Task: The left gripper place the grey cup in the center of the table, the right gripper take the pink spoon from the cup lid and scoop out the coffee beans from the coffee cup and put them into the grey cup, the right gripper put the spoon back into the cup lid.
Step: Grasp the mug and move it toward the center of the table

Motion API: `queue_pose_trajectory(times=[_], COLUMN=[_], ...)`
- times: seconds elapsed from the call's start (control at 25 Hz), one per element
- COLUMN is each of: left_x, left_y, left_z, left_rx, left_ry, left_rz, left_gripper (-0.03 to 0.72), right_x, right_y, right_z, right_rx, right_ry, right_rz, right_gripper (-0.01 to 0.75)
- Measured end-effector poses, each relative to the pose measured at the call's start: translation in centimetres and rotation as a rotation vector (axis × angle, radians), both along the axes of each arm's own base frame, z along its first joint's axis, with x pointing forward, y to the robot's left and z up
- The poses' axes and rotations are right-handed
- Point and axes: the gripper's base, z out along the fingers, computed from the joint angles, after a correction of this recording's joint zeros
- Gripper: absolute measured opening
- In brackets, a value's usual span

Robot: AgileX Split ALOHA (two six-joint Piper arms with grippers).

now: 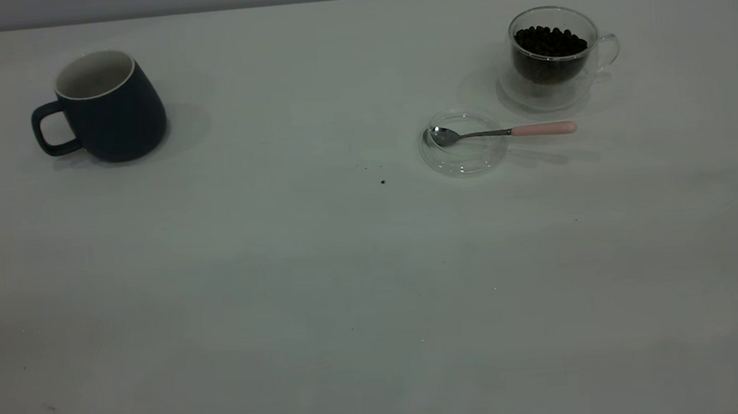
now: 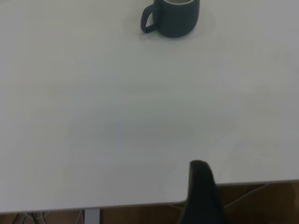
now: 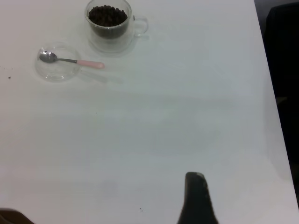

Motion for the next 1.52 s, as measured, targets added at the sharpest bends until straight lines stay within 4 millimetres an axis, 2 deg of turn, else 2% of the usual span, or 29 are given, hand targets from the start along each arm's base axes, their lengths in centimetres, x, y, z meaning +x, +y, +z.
queue_pose_trajectory(times=[1.04, 1.12, 1.2, 1.28, 1.4, 1.52], left_x=[0.0, 0.4, 1.5, 3.6, 7.7, 12.6], left_y=[0.0, 0.0, 0.0, -0.1, -0.2, -0.2], left_z=[0.0, 0.6, 2.0, 3.6, 5.3, 6.1], left_rx=[-0.007, -0.015, -0.02, -0.022, -0.013, 0.033], left_ry=[0.002, 0.001, -0.003, 0.018, 0.082, 0.158], left_rz=[0.006, 0.013, 0.018, 0.021, 0.018, -0.013], left_gripper=[0.567, 0.567, 0.567, 0.567, 0.567, 0.567], right_x=[0.0, 0.0, 0.0, 0.0, 0.0, 0.0], right_y=[0.0, 0.0, 0.0, 0.0, 0.0, 0.0], right_z=[0.0, 0.0, 0.0, 0.0, 0.0, 0.0], right_rx=[0.0, 0.0, 0.0, 0.0, 0.0, 0.0], right_ry=[0.0, 0.0, 0.0, 0.0, 0.0, 0.0], right_rz=[0.0, 0.0, 0.0, 0.0, 0.0, 0.0], right_gripper=[0.575, 0.575, 0.574, 0.574, 0.574, 0.574])
